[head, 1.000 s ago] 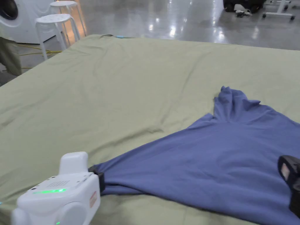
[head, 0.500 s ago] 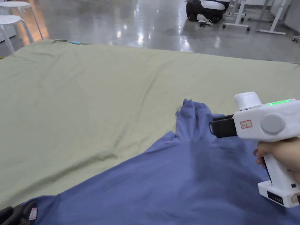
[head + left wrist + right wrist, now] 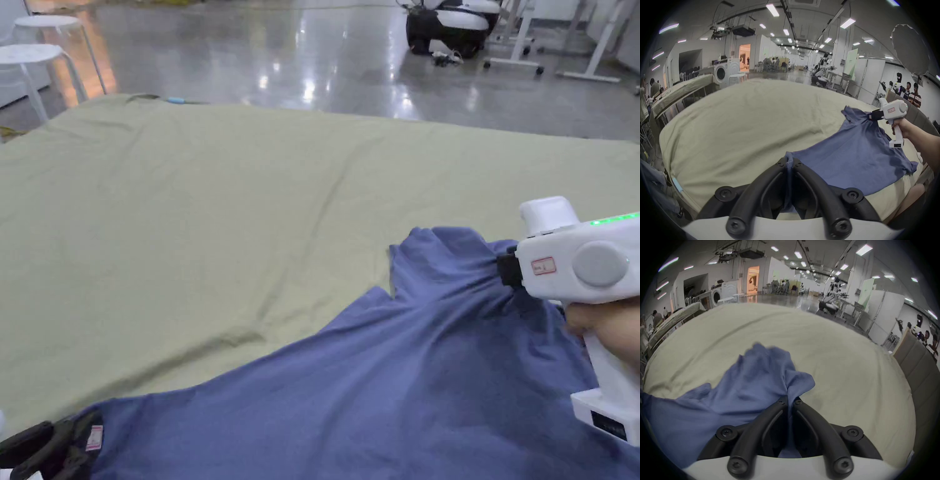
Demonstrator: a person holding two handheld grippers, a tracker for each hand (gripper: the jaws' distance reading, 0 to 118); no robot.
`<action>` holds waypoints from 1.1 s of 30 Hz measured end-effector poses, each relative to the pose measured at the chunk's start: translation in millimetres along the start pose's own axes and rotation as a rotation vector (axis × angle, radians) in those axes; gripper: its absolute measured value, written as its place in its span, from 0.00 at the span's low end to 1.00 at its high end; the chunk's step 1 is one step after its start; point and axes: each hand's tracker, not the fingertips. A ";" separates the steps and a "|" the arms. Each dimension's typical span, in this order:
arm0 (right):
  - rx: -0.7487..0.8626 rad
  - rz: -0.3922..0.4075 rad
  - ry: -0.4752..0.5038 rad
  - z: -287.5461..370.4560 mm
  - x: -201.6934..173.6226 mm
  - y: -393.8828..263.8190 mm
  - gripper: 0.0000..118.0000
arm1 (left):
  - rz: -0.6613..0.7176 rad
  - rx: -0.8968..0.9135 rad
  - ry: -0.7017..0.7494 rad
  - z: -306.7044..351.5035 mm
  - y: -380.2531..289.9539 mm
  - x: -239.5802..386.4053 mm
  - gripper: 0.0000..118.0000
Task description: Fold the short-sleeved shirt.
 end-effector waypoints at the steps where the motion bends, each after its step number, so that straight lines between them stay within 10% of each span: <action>1: 0.022 -0.022 -0.003 20.5 4.6 2.7 0.04 | 0.004 0.018 -0.002 7.8 5.2 1.3 0.03; 19: 0.593 -0.156 -0.451 451.0 85.9 49.2 0.04 | -0.053 0.427 -0.046 140.0 250.8 67.4 0.03; 24: 0.651 -0.125 -0.570 493.2 91.0 56.5 0.04 | -0.147 0.542 0.012 185.1 302.6 88.5 0.03; 33: 0.698 -0.230 -0.503 501.9 95.6 69.4 0.04 | -0.041 0.590 -0.021 225.7 355.8 100.4 0.03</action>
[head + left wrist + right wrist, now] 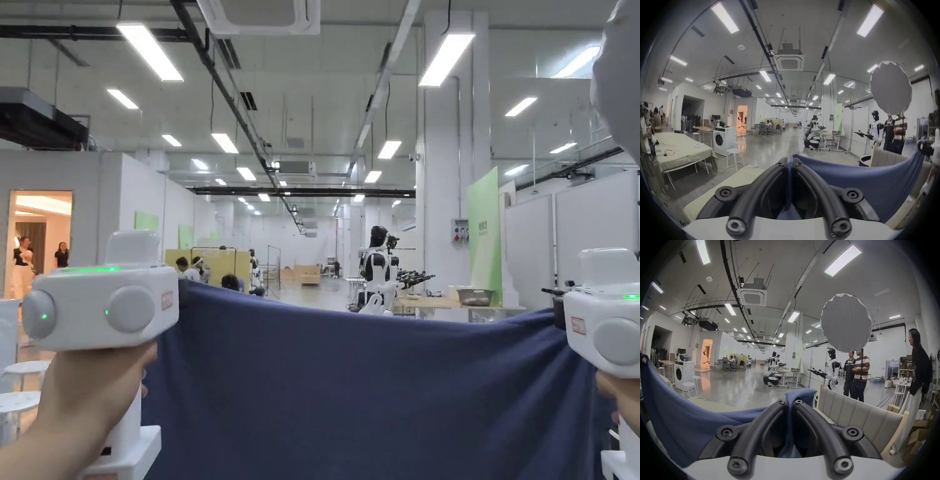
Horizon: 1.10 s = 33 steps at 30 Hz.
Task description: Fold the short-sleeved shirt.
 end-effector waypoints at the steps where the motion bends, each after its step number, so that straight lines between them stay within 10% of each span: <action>1: -0.001 -0.003 0.005 -4.7 -1.8 -0.2 0.04 | -0.011 0.001 0.019 -4.9 1.2 0.6 0.03; 33: 0.090 0.004 -0.039 -348.0 -135.1 4.4 0.04 | -0.133 0.021 0.195 -362.4 -52.7 32.7 0.03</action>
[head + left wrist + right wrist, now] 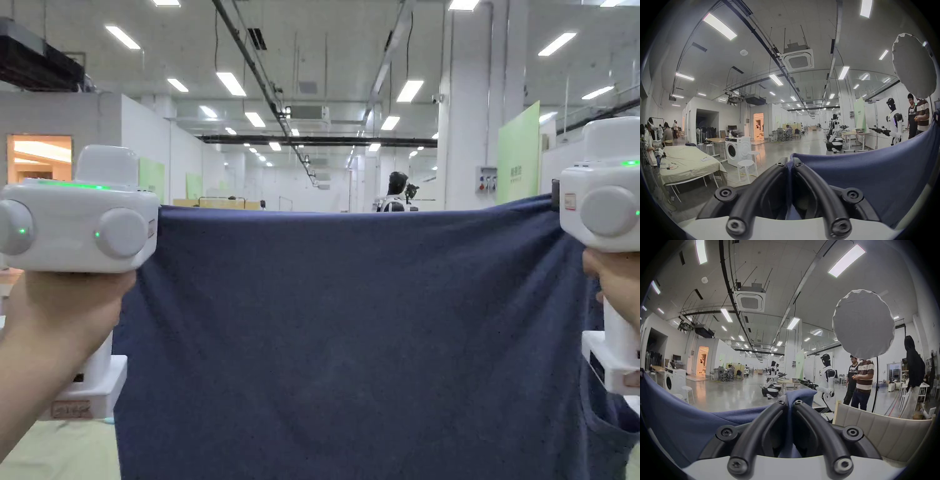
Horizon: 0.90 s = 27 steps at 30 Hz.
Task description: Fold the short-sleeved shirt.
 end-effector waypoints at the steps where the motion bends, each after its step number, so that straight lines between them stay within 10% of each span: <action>1: 0.003 0.004 -0.001 -6.0 -2.5 -14.1 0.04 | -0.009 -0.030 -0.034 -7.5 -10.0 3.7 0.03; 15: -0.226 0.073 0.090 8.8 -3.3 -230.4 0.04 | -0.074 -0.223 -0.130 -6.2 -204.0 45.9 0.03; 27: -0.348 0.078 0.190 176.4 59.2 -280.7 0.04 | -0.079 -0.330 -0.195 161.4 -276.8 -6.2 0.03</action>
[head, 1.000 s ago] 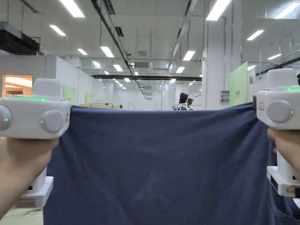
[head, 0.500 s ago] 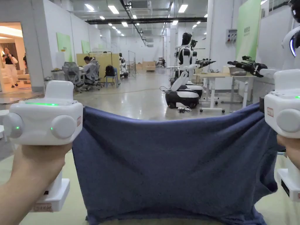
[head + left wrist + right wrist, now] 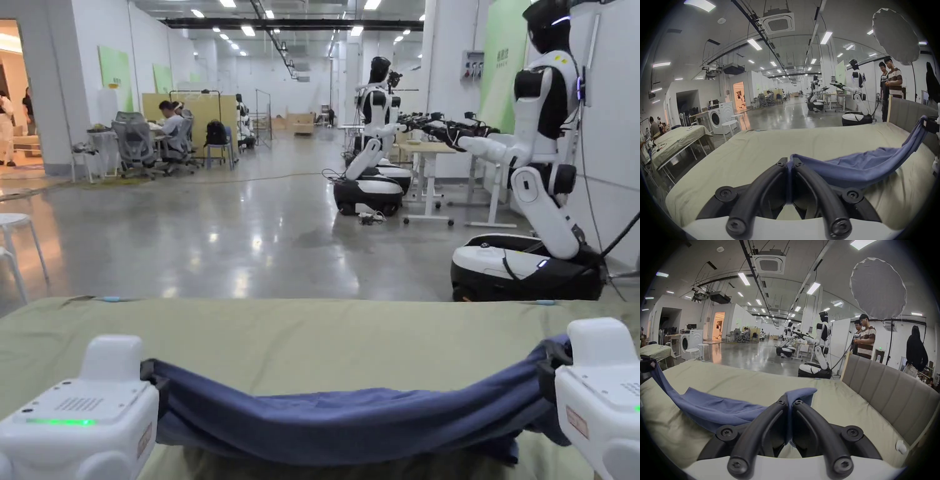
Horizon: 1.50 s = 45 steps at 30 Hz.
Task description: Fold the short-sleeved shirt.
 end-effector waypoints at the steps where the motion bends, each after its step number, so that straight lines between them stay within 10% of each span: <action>1: -0.002 -0.018 0.010 15.4 4.3 -4.5 0.04 | -0.002 0.000 -0.001 16.0 -7.3 -2.4 0.03; 15: -0.042 0.023 0.063 213.5 32.8 -100.8 0.04 | 0.064 -0.062 -0.070 203.8 -114.1 -46.1 0.03; 27: -0.322 0.131 0.084 215.6 18.6 -226.0 0.05 | -0.037 -0.308 -0.133 199.0 -230.6 -36.3 0.03; 29: -0.348 0.119 0.074 217.6 20.4 -238.2 0.25 | -0.015 -0.344 -0.134 196.4 -241.5 -38.9 0.04; 31: -0.422 0.009 0.058 223.3 28.8 -243.7 0.90 | 0.031 -0.391 -0.133 198.8 -244.4 -41.3 0.26; 33: -0.319 -0.119 0.076 243.3 39.9 -240.0 1.00 | 0.097 -0.313 -0.096 212.8 -238.4 -50.0 0.99; 38: -0.248 -0.105 0.128 288.0 43.2 -209.8 0.98 | 0.177 -0.198 -0.149 270.3 -208.9 -63.2 1.00; 40: -0.208 -0.080 0.183 305.3 30.6 -205.3 0.64 | 0.171 -0.187 -0.171 294.8 -201.5 -61.9 0.76; 41: -0.175 -0.059 0.159 311.8 25.7 -203.0 0.02 | 0.156 -0.183 -0.175 303.1 -200.9 -59.3 0.16; 42: -0.190 -0.051 0.139 313.1 19.3 -204.0 0.02 | 0.138 -0.179 -0.172 308.9 -202.3 -56.9 0.00; 45: -0.192 -0.031 0.201 314.7 15.7 -202.9 0.02 | 0.174 -0.241 -0.250 306.9 -209.4 -58.3 0.00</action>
